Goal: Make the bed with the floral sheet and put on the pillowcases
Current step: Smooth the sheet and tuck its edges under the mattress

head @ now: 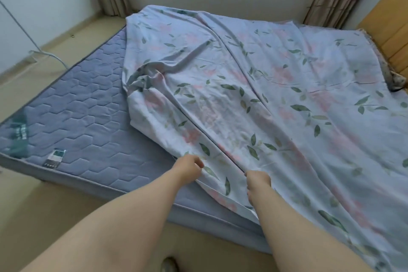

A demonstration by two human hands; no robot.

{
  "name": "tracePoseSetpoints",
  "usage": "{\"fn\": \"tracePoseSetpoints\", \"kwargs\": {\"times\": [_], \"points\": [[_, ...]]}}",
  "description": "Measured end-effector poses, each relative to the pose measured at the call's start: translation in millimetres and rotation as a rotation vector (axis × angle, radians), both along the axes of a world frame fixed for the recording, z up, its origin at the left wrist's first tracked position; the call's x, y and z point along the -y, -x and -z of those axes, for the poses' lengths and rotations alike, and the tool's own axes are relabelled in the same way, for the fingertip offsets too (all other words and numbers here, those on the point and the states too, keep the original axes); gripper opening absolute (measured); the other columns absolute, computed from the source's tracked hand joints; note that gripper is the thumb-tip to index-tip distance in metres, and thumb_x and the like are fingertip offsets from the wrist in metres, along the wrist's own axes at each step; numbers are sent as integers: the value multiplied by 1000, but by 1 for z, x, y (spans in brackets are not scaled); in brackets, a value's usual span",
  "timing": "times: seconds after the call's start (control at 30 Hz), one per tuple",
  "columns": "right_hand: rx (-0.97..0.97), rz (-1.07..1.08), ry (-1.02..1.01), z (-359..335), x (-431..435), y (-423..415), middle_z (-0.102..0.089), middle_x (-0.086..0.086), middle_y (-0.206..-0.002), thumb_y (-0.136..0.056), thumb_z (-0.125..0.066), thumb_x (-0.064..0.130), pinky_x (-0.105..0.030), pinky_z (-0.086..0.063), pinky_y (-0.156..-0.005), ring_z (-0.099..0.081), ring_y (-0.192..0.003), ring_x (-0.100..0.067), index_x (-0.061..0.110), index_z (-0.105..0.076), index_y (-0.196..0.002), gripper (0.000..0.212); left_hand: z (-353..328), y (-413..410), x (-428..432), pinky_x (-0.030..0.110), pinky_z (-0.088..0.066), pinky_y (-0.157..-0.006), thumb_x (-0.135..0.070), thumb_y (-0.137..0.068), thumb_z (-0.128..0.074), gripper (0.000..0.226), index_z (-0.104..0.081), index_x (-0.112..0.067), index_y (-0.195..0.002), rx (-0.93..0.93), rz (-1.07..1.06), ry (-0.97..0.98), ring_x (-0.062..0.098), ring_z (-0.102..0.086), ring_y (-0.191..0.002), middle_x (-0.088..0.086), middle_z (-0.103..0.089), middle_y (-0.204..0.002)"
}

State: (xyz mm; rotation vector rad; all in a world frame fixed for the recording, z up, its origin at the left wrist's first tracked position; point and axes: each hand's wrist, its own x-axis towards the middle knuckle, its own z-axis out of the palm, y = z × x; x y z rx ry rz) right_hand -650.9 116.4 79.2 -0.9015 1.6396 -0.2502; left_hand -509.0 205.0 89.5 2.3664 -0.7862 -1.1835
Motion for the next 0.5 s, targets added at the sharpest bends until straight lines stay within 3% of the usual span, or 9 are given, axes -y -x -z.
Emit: {"fn": "tracePoseSetpoints", "kwargs": {"times": [0.07,0.23,0.33,0.5], "points": [[-59,-70,13,16,-15,-34,-38,-7,-66,-90,-49,4,-25,-29,-52,-31,-54,-20,6,-54,-97,8,3,-38,-20,29,-49,-84,-10,-92,-42,30,-63,-14,-114,24,-31,-14,25,-61,-106,10,-65,-115],[-73,-210,31,37,-31,-109,-52,-13,-86,-90,-48,7,-30,-37,-66,-44,-78,-26,9,-59,-102,16,22,-105,-41,30,-50,-91,-10,-91,-43,29,-65,-15,-109,20,-110,-40,25,-60,-111,11,-67,-114],[-95,-278,15,55,-34,-144,-50,-6,-74,-91,-46,9,-27,-35,-62,-44,-74,-24,12,-58,-93,13,38,-134,-41,27,-48,-86,-11,-90,-43,29,-65,-16,-109,-4,-141,-58,25,-60,-110,9,-68,-111],[-135,-419,-67,98,-34,-194,-57,-7,-96,-91,-44,7,-26,-37,-73,-48,-86,-24,14,-61,-96,20,84,-179,-34,22,-43,-72,-12,-90,-43,24,-63,-19,-102,-101,-211,-142,17,-58,-77,5,-66,-87]]}}
